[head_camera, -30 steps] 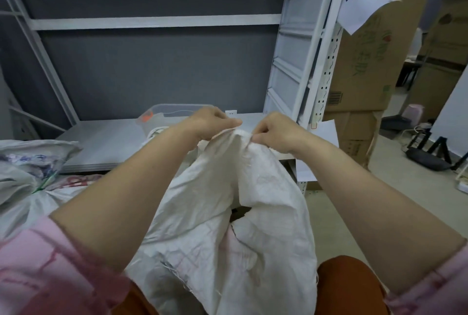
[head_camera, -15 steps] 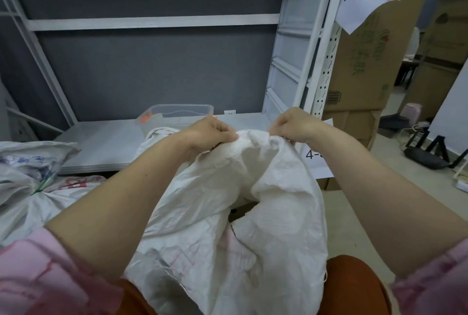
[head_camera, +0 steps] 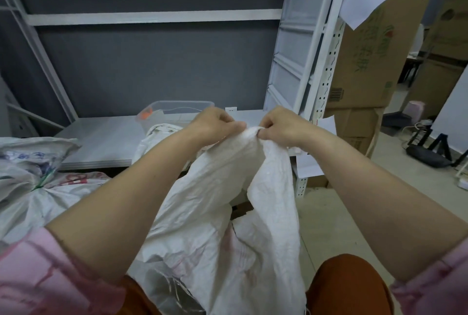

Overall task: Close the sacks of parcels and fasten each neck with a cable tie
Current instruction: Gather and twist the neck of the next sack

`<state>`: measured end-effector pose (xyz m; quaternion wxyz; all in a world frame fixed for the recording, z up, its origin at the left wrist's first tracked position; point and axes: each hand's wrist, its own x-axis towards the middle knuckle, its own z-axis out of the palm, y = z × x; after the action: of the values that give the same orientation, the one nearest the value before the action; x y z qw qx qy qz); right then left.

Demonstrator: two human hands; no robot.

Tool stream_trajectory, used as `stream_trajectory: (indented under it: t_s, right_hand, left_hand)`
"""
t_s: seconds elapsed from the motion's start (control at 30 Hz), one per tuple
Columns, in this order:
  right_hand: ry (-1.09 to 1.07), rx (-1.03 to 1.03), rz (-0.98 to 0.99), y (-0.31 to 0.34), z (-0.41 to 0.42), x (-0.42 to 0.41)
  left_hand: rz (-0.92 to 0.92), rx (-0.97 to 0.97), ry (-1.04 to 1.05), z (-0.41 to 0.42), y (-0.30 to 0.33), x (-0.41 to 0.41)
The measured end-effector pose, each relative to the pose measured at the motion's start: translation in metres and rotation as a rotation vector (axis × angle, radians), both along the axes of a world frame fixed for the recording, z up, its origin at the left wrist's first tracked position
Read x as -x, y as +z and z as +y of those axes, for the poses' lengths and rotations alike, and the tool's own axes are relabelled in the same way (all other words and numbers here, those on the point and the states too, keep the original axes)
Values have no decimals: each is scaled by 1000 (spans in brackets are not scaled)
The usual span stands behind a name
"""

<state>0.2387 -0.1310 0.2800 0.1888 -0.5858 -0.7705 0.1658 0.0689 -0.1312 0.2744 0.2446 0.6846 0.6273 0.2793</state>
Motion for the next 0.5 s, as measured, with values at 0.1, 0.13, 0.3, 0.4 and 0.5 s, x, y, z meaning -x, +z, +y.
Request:
stream_trajectory:
  t_s: [0.1,0.13,0.3,0.4,0.5]
  right_hand:
    - [-93,107,130,3,3,-12]
    - [-105,132,139,4,2,-14]
    - [-132,168,-25,2,7,-21]
    - [-50,-84,-248,-3,7,-17]
    - [189,-180,-263,0,-6,-1]
  left_hand:
    - [103,100,-42,-3,-7,15]
    - [122,130,-59,-3,-10,19]
    - [-117,292,-138,-3,-13,21]
    - [-210,336,-108,4,-10,17]
    - [-206,315,-131,9,-8,12]
